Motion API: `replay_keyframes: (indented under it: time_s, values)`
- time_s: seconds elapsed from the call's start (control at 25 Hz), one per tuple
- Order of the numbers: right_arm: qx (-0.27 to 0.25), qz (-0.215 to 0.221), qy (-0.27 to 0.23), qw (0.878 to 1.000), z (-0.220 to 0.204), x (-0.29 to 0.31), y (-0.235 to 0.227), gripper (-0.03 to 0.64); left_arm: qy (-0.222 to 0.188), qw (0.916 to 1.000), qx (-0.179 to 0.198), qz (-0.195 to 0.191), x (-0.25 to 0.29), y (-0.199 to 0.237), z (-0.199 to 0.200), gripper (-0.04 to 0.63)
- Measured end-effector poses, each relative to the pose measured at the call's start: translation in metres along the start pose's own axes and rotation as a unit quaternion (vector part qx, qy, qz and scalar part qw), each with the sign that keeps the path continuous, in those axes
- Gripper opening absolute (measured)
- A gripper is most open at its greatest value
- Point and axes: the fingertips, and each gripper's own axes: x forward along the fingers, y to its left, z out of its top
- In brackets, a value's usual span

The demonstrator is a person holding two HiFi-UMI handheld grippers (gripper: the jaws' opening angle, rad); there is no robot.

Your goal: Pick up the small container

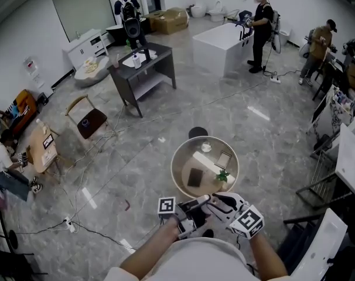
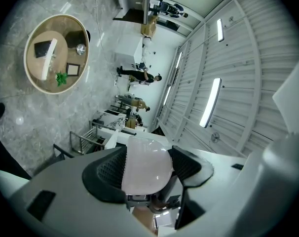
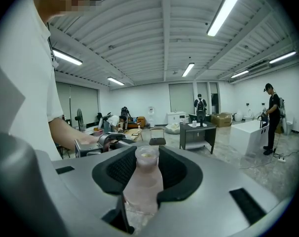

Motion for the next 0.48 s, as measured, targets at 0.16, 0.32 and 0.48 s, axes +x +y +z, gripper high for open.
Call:
replay_keyframes:
  time_s: [0.16,0.32,0.48]
  values:
    - [0.000,-0.004,-0.005,1.000,0.0051,0.0043,-0.0021,0.152,0.005,1.0000,0.003,-0.001,-0.0008,-0.0033,0.0054,0.295]
    - [-0.002,-0.006,-0.009,1.000,0.0065,0.0077,-0.0051,0.152,0.009,0.9999,0.005,0.000,-0.0001,-0.0045,0.0102,0.295]
    - [-0.002,-0.006,-0.006,1.000,0.0050,0.0101,-0.0047,0.152,0.009,0.9999,0.006,0.000,-0.0014,-0.0045,0.0117,0.295]
